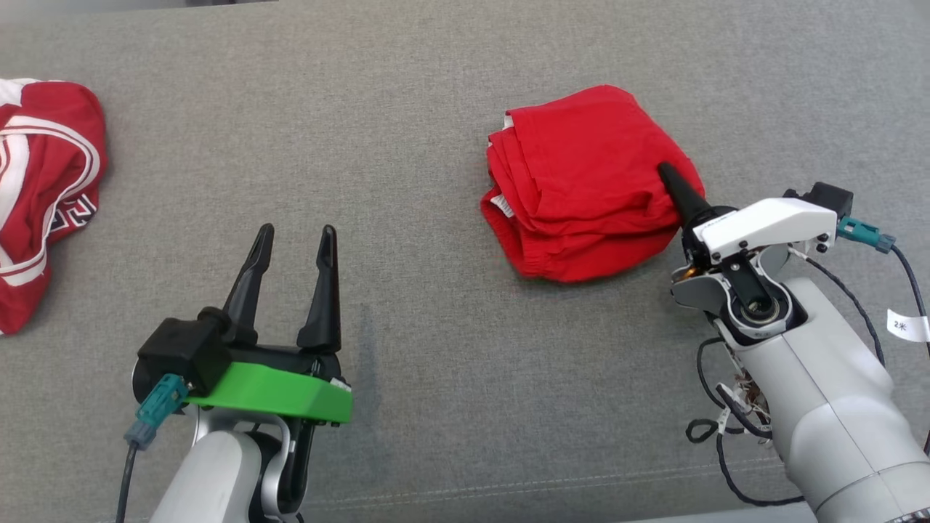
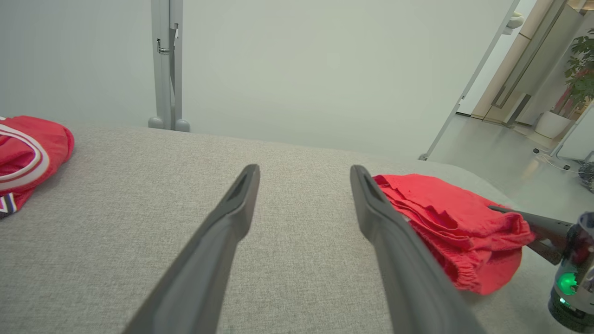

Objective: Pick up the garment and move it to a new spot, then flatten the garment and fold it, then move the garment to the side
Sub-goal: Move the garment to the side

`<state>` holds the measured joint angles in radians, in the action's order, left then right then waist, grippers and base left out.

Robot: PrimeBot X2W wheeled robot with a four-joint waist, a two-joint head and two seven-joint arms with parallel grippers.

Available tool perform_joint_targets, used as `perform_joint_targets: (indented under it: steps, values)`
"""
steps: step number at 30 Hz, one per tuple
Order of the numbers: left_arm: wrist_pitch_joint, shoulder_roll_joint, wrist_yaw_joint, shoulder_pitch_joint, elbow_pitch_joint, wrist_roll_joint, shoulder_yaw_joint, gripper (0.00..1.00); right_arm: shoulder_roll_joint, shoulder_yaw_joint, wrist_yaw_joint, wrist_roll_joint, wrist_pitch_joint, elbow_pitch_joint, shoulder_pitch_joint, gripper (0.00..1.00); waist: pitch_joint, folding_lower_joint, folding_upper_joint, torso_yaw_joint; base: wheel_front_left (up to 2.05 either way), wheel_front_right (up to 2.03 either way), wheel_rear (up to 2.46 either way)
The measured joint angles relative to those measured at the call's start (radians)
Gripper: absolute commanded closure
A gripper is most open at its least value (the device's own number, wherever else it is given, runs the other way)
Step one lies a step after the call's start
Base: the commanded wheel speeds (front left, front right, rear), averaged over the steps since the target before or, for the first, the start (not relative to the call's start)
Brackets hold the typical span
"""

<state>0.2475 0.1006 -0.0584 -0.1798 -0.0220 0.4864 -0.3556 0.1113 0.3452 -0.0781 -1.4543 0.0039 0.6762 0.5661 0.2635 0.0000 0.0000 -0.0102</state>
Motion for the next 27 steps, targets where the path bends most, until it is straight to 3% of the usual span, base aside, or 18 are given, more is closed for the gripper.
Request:
perform_joint_targets:
  steps: [12, 27]
  values:
    - [0.0, 0.003, -0.004, 0.0, -0.026, -0.007, -0.005, 0.0, 0.08, -0.016, -0.003, 0.048, -0.012, -0.021, 0.147, 1.0, 0.023, 0.0, 0.0, -0.045, 0.0, 0.0, 0.0]
    - [-0.023, 0.002, -0.004, -0.05, -0.09, -0.018, -0.027, 0.0, 0.204, -0.078, 0.109, 0.07, 0.007, -0.005, 0.447, 1.0, 0.124, 0.0, 0.0, -0.029, 0.0, 0.0, 0.0]
